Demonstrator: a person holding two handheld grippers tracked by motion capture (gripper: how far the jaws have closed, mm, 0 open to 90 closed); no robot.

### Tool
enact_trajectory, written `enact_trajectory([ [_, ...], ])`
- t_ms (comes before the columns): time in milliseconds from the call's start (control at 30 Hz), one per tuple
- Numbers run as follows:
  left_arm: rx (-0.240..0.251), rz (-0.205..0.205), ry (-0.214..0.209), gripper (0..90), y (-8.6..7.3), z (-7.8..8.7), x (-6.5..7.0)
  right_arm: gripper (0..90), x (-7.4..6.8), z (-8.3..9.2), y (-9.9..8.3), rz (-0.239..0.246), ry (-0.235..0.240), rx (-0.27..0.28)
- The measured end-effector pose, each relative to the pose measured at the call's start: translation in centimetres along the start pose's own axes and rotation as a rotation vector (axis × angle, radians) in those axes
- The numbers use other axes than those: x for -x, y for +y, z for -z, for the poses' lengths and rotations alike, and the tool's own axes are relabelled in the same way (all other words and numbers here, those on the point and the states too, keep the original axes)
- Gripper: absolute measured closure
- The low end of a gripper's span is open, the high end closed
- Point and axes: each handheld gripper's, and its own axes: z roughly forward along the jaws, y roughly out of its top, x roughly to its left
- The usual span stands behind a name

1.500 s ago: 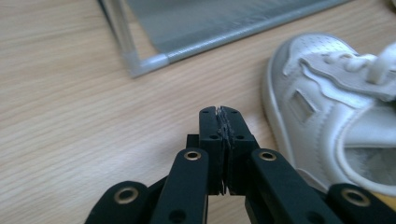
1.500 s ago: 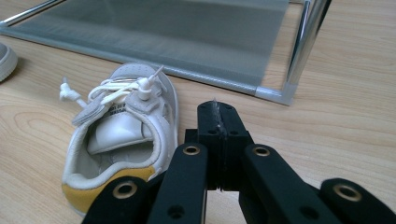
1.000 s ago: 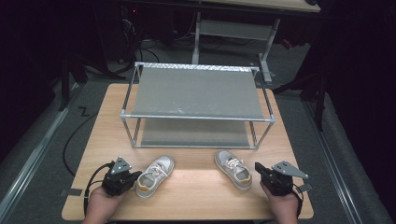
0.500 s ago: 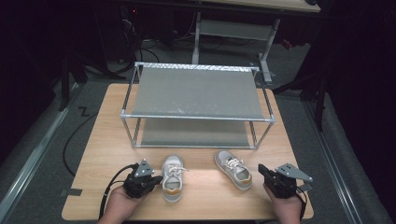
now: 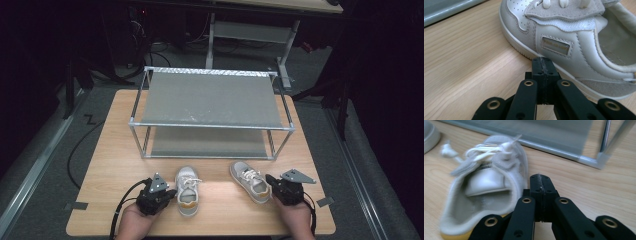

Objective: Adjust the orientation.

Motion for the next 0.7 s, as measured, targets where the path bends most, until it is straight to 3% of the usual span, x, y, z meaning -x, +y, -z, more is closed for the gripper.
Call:
enact_trajectory([
  [133, 0.018, 0.02, -0.02, 90.0, 0.7, -1.0, 0.5, 90.0, -1.0, 0.1, -0.1, 0.005, 0.032, -0.004],
  [233, 0.026, 0.001, -0.03, 90.0, 1.6, -2.2, 1.5, 90.0, -1.9, 0.3, -0.3, 0.011, 0.052, -0.006],
  [267, 0.048, 0.043, -0.063, 90.0, 2.1, -3.1, 2.2, 90.0, -2.2, 0.5, -0.4, 0.016, 0.057, -0.01],
  [367, 0.068, 0.056, -0.046, 89.7, 2.4, -3.7, 3.0, 89.9, -2.2, 0.5, -0.5, 0.017, 0.057, -0.014],
  [433, 0.073, 0.075, -0.042, 86.5, 2.2, -3.6, 3.3, 89.9, -2.1, 0.6, -0.5, 0.017, 0.054, -0.015],
  [467, 0.038, 0.057, -0.041, 81.7, 1.8, -3.0, 3.4, 89.9, -2.0, 0.7, -0.6, 0.019, 0.057, -0.011],
  [567, 0.029, 0.042, -0.02, 81.6, 1.1, -2.0, 3.6, 89.9, -1.9, 0.8, -0.5, 0.017, 0.062, -0.004],
  [633, 0.011, 0.036, 0.01, 74.9, 0.7, -1.1, 3.6, 89.9, -1.9, 1.0, -0.4, 0.016, 0.063, 0.001],
  [700, 0.034, 0.052, -0.008, 72.2, 0.4, -0.5, 4.0, 89.9, -1.7, 1.2, -0.4, 0.02, 0.059, 0.006],
])
